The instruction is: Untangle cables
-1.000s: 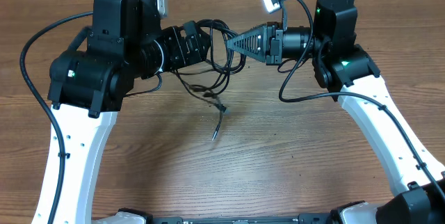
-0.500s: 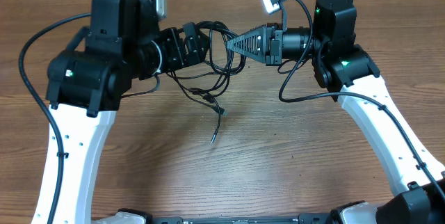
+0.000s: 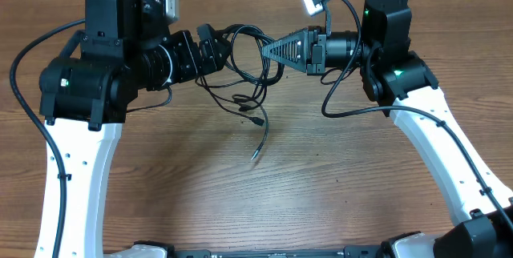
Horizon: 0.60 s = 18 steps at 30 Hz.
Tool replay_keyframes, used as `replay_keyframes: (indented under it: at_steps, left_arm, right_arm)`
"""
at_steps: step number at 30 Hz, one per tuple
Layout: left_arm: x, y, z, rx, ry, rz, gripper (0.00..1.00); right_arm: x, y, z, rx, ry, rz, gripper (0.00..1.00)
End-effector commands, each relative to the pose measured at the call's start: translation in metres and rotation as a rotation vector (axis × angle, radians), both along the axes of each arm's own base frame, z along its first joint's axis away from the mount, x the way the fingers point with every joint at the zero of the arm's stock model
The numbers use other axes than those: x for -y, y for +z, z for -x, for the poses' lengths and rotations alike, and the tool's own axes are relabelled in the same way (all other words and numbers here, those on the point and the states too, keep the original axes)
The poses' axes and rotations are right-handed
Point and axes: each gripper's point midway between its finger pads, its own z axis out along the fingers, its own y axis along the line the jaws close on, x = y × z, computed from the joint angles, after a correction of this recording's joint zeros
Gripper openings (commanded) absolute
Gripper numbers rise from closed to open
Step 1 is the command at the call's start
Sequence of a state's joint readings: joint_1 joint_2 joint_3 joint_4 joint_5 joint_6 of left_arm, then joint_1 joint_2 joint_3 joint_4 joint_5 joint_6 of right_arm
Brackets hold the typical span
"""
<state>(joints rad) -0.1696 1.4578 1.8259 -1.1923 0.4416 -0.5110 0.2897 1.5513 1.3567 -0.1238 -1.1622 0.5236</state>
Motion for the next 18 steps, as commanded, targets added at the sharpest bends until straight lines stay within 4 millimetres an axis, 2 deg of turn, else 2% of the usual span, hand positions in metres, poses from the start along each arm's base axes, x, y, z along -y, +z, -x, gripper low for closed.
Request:
replay_keyframes:
  at_steps: [1, 5, 10, 13, 18]
  left_arm:
    - [0.015, 0.011, 0.005, 0.070, -0.110, 0.001, 1.00]
    - [0.024, 0.012, 0.006, 0.098, -0.143, -0.019, 1.00]
    - [0.025, 0.010, 0.004, 0.117, -0.140, -0.062, 1.00]
    - [0.025, 0.010, 0.004, 0.117, -0.137, -0.065, 0.93]
    - [0.024, 0.009, 0.003, 0.116, -0.132, -0.070, 0.75]
  right_arm:
    - [0.001, 0.011, 0.001, 0.030, 0.008, -0.012, 0.04]
    - [0.000, 0.016, 0.008, 0.044, 0.056, -0.030, 0.04]
    - [0.000, 0.018, 0.011, 0.057, 0.076, -0.038, 0.04]
    - [0.000, 0.019, 0.011, 0.057, 0.076, -0.038, 0.04]
    - [0.000, 0.020, 0.014, 0.056, 0.091, -0.044, 0.04]
